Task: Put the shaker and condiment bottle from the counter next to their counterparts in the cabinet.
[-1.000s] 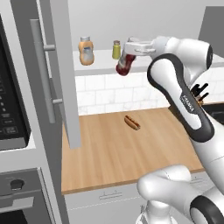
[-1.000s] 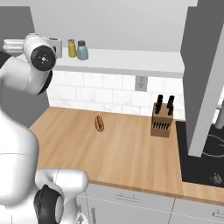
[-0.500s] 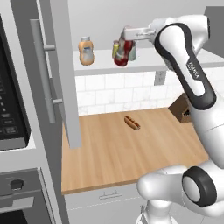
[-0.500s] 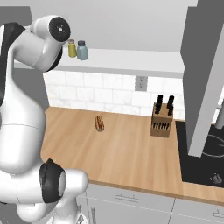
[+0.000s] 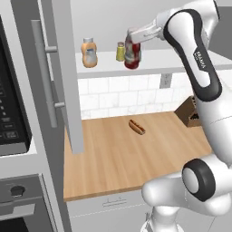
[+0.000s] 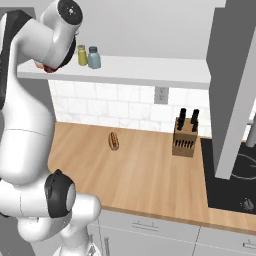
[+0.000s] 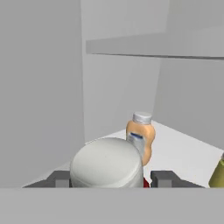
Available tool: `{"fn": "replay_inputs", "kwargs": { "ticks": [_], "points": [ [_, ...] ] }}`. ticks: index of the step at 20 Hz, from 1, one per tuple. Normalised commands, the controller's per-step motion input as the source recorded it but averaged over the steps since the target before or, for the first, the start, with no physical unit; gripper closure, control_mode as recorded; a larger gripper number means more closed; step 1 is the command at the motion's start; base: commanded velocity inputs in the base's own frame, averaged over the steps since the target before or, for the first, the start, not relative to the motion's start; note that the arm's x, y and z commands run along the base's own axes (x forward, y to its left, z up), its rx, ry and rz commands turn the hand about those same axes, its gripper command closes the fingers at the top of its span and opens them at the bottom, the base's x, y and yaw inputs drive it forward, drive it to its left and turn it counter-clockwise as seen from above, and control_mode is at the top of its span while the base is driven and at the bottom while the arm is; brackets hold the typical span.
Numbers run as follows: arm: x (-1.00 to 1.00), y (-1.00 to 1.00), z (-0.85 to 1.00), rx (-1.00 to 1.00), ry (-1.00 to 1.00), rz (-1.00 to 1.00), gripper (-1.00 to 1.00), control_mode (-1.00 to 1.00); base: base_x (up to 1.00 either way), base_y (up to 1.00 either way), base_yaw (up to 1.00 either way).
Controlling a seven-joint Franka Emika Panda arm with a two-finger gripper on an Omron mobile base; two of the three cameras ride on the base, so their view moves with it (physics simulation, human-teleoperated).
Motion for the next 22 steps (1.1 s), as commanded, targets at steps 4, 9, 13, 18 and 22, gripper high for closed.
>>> {"fn": "replay_inputs", "kwargs": {
  "ticks": [4, 9, 13, 18, 22],
  "points": [
    [0.0, 0.0, -0.07, 0.01, -0.01, 0.0, 1.0, -1.0, 0.0, 0.0, 0.0],
    [0.0, 0.01, -0.32, 0.04, -0.09, 0.0, 1.0, -1.0, 0.0, 0.0, 0.0],
    [0.0, 0.11, -0.29, -0.01, -0.08, 0.0, 1.0, -1.0, 0.0, 0.0, 0.0],
    [0.01, 0.11, -0.02, 0.0, -0.01, 0.0, 1.0, -1.0, 0.0, 0.0, 0.0],
    [0.24, 0.01, 0.04, 0.16, 0.0, 0.0, 1.0, -1.0, 0.0, 0.0, 0.0]
  ]
}}
